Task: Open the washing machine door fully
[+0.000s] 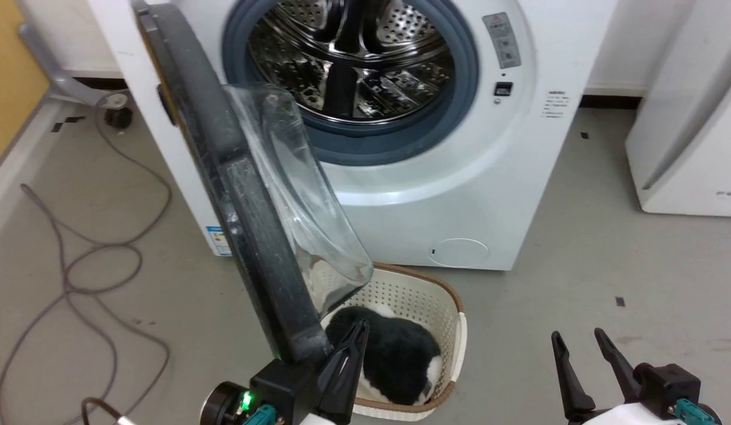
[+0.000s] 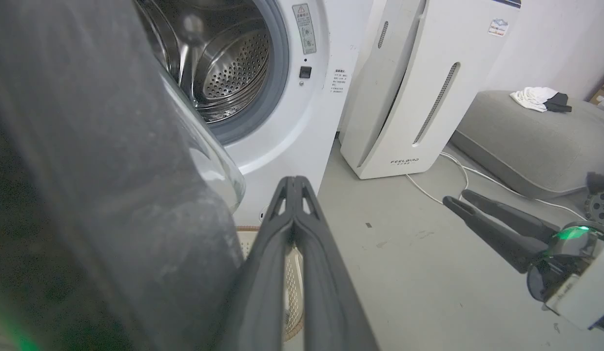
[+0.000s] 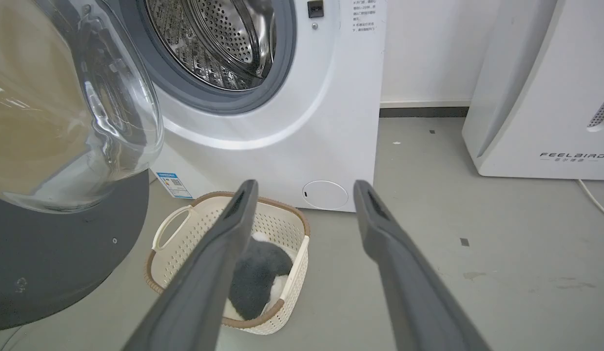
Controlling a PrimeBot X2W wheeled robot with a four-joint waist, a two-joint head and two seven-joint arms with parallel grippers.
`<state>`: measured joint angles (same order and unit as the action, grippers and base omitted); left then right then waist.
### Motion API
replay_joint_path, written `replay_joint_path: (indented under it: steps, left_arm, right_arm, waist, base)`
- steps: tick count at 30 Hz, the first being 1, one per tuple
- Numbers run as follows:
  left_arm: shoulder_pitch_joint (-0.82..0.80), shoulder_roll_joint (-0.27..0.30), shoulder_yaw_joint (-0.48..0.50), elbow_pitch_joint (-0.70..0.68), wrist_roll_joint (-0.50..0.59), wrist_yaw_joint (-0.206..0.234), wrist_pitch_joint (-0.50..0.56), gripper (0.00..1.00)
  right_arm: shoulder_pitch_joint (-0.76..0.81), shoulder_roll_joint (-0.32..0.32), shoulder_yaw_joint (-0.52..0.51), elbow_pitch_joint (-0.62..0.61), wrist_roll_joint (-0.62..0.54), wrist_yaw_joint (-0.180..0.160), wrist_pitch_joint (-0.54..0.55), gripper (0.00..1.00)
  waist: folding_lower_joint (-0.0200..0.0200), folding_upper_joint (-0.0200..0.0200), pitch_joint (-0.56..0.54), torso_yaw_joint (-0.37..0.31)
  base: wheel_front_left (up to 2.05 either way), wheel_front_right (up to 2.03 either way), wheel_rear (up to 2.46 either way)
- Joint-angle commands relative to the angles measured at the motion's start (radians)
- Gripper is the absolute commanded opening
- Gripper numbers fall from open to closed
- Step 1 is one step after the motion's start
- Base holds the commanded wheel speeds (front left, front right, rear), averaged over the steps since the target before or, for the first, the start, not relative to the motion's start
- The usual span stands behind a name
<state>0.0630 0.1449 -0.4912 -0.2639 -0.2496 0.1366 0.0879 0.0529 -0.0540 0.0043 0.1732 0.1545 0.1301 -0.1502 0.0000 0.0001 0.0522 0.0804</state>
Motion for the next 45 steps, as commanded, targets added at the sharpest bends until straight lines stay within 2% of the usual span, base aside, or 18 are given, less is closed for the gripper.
replay_joint_path:
  steps: [1, 15, 22, 31, 39, 45]
  left_arm:
    - [0.015, 0.007, 0.006, -0.011, -0.005, 0.006, 0.003, 0.00]
    - [0.089, 0.049, 0.080, -0.113, -0.008, 0.082, 0.034, 0.00]
    - [0.116, 0.081, 0.165, -0.111, -0.008, 0.132, 0.018, 0.00]
    - [0.140, 0.110, 0.305, -0.060, -0.050, 0.185, -0.024, 0.00]
    - [0.139, 0.136, 0.433, 0.025, -0.121, 0.196, -0.073, 0.00]
    - [0.093, 0.168, 0.526, 0.129, -0.181, 0.174, -0.122, 0.00]
  right_arm:
    - [-0.001, 0.004, -0.002, 0.003, 0.006, 0.001, -0.001, 1.00]
    - [0.014, 0.004, -0.014, 0.021, 0.009, 0.001, 0.002, 1.00]
    - [0.014, 0.004, -0.015, 0.020, 0.007, 0.001, 0.008, 1.00]
    - [0.004, 0.004, -0.018, 0.015, 0.002, 0.001, 0.017, 1.00]
    - [-0.003, 0.004, -0.018, 0.015, 0.000, 0.001, 0.022, 1.00]
    - [-0.010, 0.004, -0.023, 0.012, -0.004, 0.001, 0.024, 1.00]
  waist:
    - [0.0000, -0.0001, -0.003, 0.013]
    - [0.0000, -0.0001, -0.027, 0.145]
    - [0.0000, -0.0001, -0.024, 0.202]
    - [0.0000, -0.0001, -0.005, 0.224]
    - [0.0000, -0.0001, 0.012, 0.216]
    - [0.0000, -0.0001, 0.028, 0.211]
  base:
    - [0.00, 0.00, 0.00]
    - [0.00, 0.00, 0.00]
    - [0.00, 0.00, 0.00]
    - [0.00, 0.00, 0.00]
    - [0.00, 0.00, 0.00]
    - [0.00, 0.00, 0.00]
